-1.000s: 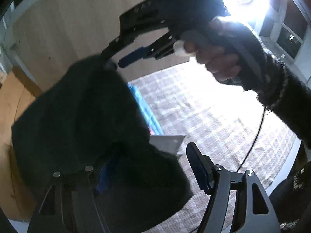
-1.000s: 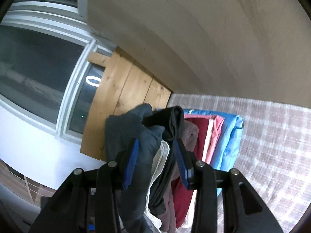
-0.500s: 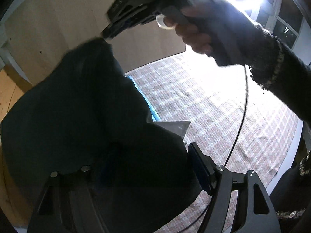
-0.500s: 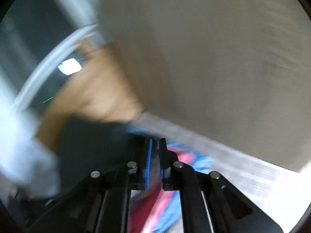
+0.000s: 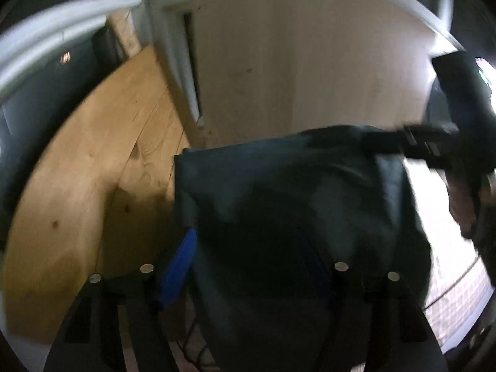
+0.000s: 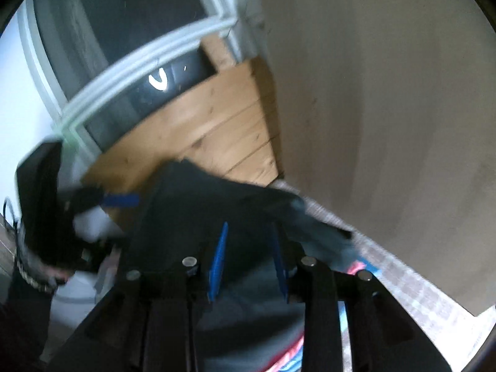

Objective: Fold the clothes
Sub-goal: 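Lower the trousers onto the folded clothes stack with both grippers, then open both grippers and withdraw them from the stacked trousers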

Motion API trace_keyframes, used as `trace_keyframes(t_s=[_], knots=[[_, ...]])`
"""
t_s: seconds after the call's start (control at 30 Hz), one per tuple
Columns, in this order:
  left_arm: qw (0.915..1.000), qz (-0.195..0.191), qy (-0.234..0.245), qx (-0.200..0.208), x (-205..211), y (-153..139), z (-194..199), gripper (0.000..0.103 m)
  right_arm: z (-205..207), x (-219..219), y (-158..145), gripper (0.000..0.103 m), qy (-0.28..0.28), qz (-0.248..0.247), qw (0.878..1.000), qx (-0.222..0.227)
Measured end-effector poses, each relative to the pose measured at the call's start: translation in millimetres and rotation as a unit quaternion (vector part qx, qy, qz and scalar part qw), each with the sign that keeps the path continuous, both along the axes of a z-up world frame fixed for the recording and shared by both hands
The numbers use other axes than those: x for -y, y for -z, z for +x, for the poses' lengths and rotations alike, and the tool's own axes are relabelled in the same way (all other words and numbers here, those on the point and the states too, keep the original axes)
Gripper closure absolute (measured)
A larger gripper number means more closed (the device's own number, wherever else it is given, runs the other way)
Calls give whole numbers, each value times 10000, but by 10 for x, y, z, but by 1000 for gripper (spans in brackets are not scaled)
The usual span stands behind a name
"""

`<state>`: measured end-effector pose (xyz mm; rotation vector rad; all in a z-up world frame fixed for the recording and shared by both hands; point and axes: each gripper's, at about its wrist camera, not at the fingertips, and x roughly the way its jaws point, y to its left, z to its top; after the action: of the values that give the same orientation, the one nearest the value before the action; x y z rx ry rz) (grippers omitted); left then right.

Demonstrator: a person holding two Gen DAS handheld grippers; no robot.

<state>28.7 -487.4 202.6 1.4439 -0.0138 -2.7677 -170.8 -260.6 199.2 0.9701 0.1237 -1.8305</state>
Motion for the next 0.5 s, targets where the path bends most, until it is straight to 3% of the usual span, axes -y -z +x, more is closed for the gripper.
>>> trace_keyframes(t_s=[0.13,0.2,0.3,0.4,0.5], knots=[[9996,-129,69,249,208,339,-330,33,-116,222,332,75,336,757,9961,-305],[9995,-15,18,326,280,405,-516,28,-270,290,492,76,591,1062,9920,-343],[9991,100,-18,417,303,482,-644,26,-415,289,628,76,774,1177,9899,-180],[9996,-125,60,237,269,304,-733,26,-381,184,558,75,851,1184,9889,-291],[9997,-141,-185,-43,278,100,-436,32,-197,-6,266,75,925,922,9901,-521]])
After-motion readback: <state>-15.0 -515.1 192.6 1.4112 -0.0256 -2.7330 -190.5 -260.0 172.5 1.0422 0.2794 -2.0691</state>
